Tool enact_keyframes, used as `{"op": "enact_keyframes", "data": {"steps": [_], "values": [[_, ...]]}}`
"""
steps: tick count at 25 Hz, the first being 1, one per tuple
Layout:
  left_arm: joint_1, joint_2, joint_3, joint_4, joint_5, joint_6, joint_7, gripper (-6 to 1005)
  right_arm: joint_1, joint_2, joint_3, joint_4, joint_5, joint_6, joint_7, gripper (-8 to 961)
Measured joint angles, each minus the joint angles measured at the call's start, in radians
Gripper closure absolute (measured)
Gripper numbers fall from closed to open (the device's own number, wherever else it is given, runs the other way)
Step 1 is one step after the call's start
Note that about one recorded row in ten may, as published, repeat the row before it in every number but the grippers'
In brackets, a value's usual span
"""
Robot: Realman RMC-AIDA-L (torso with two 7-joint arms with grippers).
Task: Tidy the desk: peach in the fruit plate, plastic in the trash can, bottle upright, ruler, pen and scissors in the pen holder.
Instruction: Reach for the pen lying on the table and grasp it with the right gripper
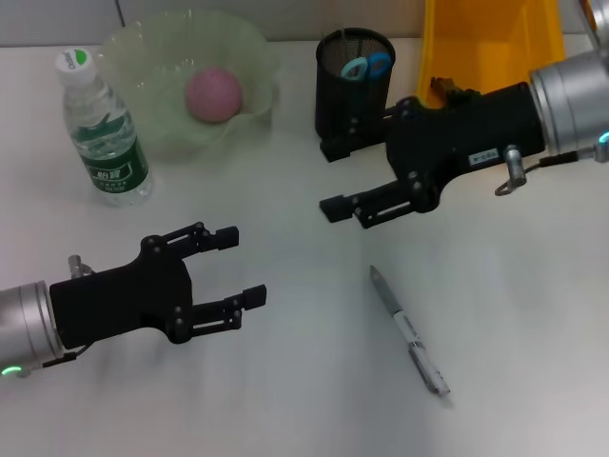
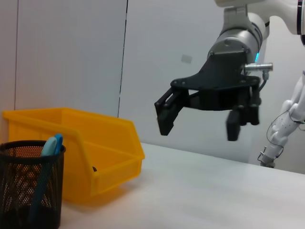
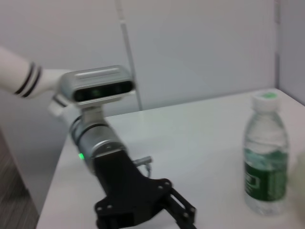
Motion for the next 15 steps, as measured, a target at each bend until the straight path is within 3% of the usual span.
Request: {"op": "enact_keyframes", "data": {"steps": [2, 9, 15], "values": [[0.000, 0.002, 0.000, 0.000, -0.003, 0.005, -0.014, 199, 0.013, -0.002, -0.008, -0.001, -0.005, -0.021, -0.050, 215], [0.000, -0.004, -0.014, 0.006, -0.005, 0.031, -0.065, 199, 0.071, -0.037, -0.053, -0.020, -0.105, -0.064, -0.162, 216], [0.013, -0.025, -0.052, 0.010, -0.004, 0.017, -0.054, 199, 0.098, -0.033, -0.117, -0.069, -0.223, -0.076, -0.215, 217]]}}
